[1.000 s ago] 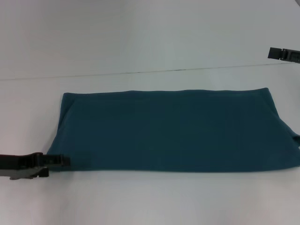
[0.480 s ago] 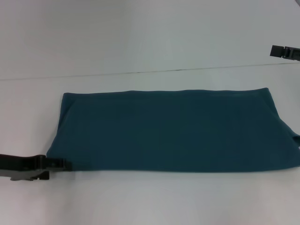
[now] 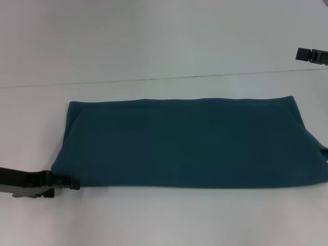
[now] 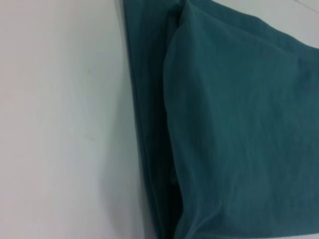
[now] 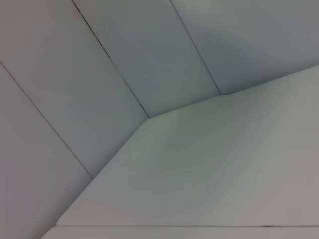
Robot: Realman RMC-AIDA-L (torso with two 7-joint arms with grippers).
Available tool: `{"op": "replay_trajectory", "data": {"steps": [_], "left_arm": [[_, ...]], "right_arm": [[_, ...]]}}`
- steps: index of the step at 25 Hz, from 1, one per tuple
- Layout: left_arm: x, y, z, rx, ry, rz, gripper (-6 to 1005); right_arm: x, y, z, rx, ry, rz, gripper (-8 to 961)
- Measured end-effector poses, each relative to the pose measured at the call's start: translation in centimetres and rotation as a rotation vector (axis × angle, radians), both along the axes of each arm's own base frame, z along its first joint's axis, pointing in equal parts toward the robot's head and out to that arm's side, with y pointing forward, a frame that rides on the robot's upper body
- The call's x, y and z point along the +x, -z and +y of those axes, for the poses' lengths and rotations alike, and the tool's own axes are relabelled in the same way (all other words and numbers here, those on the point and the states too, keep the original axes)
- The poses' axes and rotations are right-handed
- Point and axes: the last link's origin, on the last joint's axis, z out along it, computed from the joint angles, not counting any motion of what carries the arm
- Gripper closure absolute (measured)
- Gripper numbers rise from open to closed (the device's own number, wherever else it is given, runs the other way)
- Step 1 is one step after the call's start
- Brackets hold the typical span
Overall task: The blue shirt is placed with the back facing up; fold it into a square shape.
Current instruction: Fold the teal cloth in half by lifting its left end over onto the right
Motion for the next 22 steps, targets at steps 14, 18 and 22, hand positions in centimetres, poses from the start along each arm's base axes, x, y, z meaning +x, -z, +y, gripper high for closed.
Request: {"op": "replay_trajectory", "data": {"steps": [14, 18, 22], "left_arm": [[0.41, 0.12, 0.49, -0.012, 0.012, 0.028, 118], [0.46, 0.29, 0.54, -0.016, 0.014, 0.036, 118], [0.58, 0.35, 0.67, -0.014, 0.018, 0.039, 118]], "right_arm": [[-0.02, 0.01, -0.08, -0.004, 0.0, 0.005, 39], [-0.03, -0.01, -0.09, -0.003, -0.001, 0.007, 39], [-0.01, -0.01, -0.13, -0.004, -0.001, 0.008, 39]]}}
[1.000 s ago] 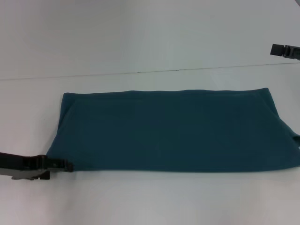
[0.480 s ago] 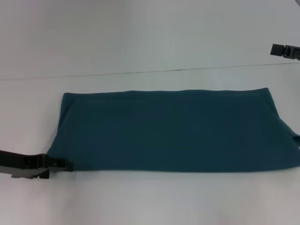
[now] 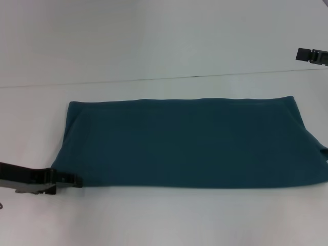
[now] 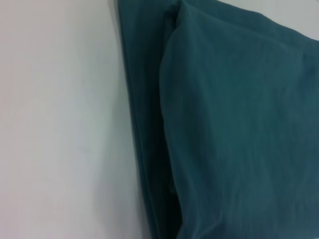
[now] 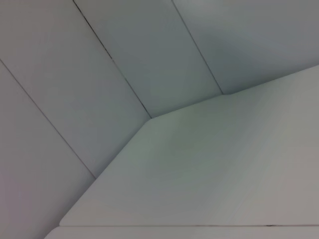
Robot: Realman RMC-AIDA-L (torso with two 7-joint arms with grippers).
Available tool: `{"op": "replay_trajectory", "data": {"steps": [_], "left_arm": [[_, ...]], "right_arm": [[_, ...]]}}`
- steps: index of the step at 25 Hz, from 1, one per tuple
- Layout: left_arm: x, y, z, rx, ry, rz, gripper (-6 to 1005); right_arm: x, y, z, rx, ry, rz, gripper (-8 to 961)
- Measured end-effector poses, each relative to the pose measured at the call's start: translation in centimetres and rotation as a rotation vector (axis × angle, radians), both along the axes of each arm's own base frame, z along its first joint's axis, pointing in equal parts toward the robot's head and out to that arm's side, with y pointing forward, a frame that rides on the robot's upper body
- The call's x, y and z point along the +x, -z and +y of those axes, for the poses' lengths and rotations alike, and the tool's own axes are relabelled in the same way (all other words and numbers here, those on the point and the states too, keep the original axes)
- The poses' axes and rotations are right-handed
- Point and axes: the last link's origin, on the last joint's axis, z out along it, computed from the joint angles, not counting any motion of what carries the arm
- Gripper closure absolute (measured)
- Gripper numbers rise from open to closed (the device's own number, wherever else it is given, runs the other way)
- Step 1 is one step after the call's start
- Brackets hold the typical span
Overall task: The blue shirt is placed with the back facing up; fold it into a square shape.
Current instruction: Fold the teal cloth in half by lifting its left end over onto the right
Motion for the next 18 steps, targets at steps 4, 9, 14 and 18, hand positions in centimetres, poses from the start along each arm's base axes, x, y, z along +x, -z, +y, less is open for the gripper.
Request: {"op": "replay_trajectory", "data": {"steps": [4, 9, 14, 18], "left_arm": [[0.24, 0.0, 0.27, 0.004, 0.009, 0.003, 118], [0.43, -0.06, 0.59, 0.014, 0.019, 0.007, 118], [0.48, -0.14, 0.91, 0.03, 0.025, 0.013, 118], [0.45, -0.07, 0.81, 0.025, 0.024, 0.013, 118]], "right_arm": [[0.01, 0.05, -0.03, -0.002, 0.002, 0.003, 38], [0.02, 0.04, -0.04, -0.001, 0.003, 0.004, 38], [0.06, 0.08, -0.06, 0.0, 0.005, 0.006, 38], [0.1, 0.07, -0.09, 0.001, 0.006, 0.007, 39]]}}
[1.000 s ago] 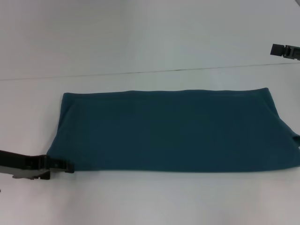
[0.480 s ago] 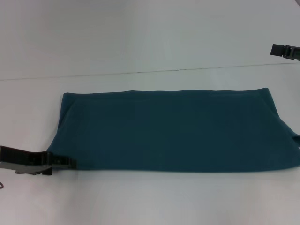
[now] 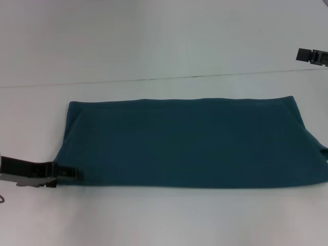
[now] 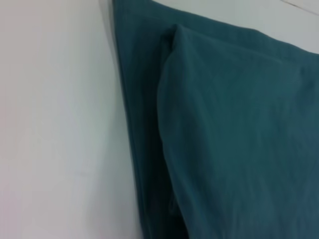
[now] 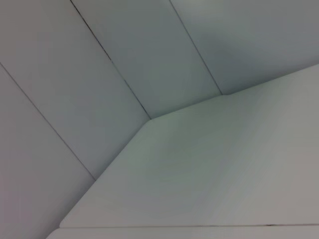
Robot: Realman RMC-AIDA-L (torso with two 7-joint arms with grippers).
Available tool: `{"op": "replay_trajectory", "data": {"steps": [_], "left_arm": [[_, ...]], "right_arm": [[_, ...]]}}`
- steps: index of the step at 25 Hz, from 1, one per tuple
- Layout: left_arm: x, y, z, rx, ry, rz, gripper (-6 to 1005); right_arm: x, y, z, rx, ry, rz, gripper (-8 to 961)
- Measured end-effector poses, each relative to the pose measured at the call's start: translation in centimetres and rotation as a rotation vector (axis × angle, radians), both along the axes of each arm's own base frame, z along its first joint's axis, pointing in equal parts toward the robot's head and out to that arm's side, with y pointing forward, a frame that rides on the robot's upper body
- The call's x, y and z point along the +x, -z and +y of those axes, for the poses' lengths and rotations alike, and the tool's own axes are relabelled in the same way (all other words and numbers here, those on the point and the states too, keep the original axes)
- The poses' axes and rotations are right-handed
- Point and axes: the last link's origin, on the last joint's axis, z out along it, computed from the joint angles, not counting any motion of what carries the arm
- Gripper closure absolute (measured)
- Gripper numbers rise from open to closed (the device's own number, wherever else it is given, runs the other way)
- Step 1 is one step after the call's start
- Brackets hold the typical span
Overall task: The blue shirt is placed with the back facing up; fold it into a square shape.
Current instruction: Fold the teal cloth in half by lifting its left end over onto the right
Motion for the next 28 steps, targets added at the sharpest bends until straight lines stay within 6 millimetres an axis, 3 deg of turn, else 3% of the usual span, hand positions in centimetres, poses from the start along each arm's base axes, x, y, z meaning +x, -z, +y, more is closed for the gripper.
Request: {"op": "replay_trajectory", "data": {"steps": [9, 28], "left_arm": [[-0.09, -0.37, -0.78, -0.041, -0.016, -0.018, 118], [-0.59, -0.53, 0.15, 0.022, -0.076, 0.017, 119]], "right_arm": [[0.13, -0.01, -0.09, 0.001, 0.003, 0.0, 43], [0.47, -0.03, -0.31, 0.006, 0.008, -0.002, 44]]}}
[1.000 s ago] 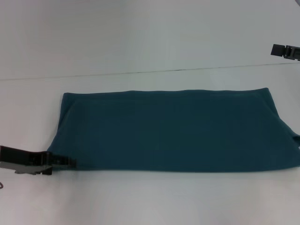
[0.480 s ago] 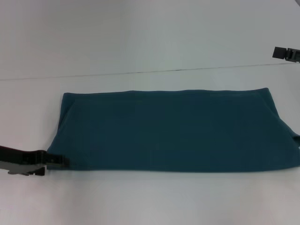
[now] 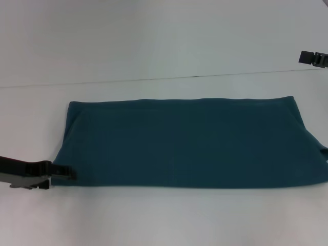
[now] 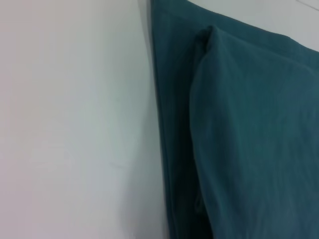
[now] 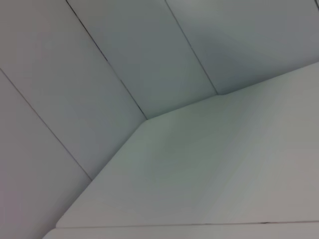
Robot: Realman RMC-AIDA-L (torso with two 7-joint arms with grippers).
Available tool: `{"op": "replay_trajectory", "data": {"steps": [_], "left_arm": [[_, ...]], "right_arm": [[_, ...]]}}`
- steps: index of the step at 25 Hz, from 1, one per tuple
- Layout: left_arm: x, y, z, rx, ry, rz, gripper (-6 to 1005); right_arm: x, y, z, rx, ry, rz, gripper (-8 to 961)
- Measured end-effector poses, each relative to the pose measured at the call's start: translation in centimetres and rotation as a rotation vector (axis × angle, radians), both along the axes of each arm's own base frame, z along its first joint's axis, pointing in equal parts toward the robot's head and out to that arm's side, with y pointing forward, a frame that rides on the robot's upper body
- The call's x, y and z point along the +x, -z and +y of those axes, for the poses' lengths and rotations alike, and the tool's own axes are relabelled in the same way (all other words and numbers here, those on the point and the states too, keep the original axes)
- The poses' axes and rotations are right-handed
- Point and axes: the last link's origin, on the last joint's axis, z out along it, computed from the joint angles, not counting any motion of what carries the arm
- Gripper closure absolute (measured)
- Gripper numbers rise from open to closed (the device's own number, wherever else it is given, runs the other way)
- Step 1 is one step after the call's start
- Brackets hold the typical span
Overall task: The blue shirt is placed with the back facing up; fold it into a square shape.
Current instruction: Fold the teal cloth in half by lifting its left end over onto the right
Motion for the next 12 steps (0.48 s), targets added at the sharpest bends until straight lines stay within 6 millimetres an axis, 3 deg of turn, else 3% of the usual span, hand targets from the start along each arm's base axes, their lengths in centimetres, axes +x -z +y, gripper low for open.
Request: {"op": "replay_trajectory", "data": {"steps": [12], "left_arm": [[0.6, 0.83, 0.17, -0.02, 0.006, -0.016, 120]], "right_arm": [[-0.03, 0.0, -0.03, -0.003, 0.001, 0.003, 44]]}}
